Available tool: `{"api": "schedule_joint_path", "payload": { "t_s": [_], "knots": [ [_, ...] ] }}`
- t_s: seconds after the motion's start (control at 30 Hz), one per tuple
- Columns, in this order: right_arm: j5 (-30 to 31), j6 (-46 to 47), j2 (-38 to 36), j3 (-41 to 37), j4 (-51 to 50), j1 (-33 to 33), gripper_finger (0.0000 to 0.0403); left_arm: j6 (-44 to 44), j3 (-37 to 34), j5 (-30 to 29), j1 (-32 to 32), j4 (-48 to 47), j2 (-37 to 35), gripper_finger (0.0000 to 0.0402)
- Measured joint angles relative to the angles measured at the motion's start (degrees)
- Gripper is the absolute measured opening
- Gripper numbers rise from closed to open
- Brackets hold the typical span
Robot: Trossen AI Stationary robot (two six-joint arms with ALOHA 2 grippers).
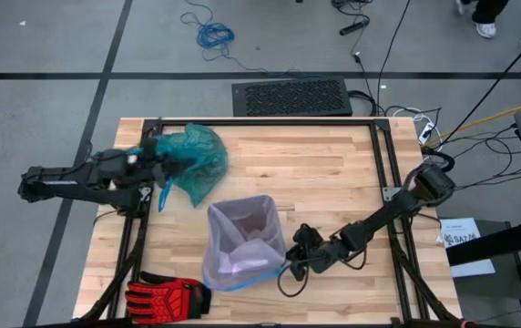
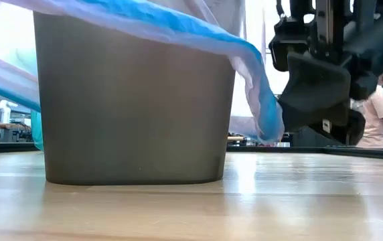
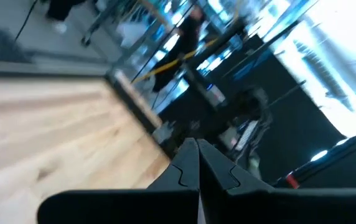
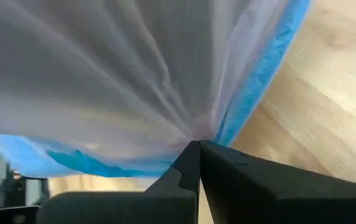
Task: Place trash/remove bag and relplace
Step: Insert the trash bag into the trash bin
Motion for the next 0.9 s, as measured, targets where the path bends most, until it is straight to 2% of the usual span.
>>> {"api": "schedule_joint_path", "payload": {
  "t_s": [0.23, 0.43, 0.53, 0.6, 0.7, 0.8, 0.9],
  "knots": [
    [3.17, -3.4, -7.75, 0.0, -1.59, 0.0, 0.0, 5.06, 2.33, -0.2, 0.02, 0.34, -4.69, 0.0],
    [10.75, -9.44, -20.97, 0.0, -5.23, -0.05, 0.0, 7.02, 2.85, -0.18, 0.02, -0.14, -5.13, 0.0],
    [10.72, -16.22, -27.32, 2.22, -6.51, -1.71, 0.0, 7.09, 2.85, -0.18, 0.02, -0.76, -5.13, 0.0],
    [8.54, -22.07, -29.1, 7.43, -10.84, -3.94, 0.0, 6.9, 2.85, -0.18, 0.02, -1.5, -5.13, 0.0],
    [1.48, -32.06, -27.05, 21.08, -22.03, -8.19, 0.0, 6.9, 2.85, -0.18, 0.02, -1.56, -5.11, 0.0],
    [-7.08, -41.4, -19.99, 37.73, -37.88, -12.5, 0.0, 6.99, 2.85, -0.19, 0.02, -1.53, -5.11, 0.0],
    [-13.64, -50.64, -9.95, 53.93, -53.48, -15.44, 0.0, 7.25, 2.85, -0.2, 0.02, -1.64, -5.11, 0.0]
  ]
}}
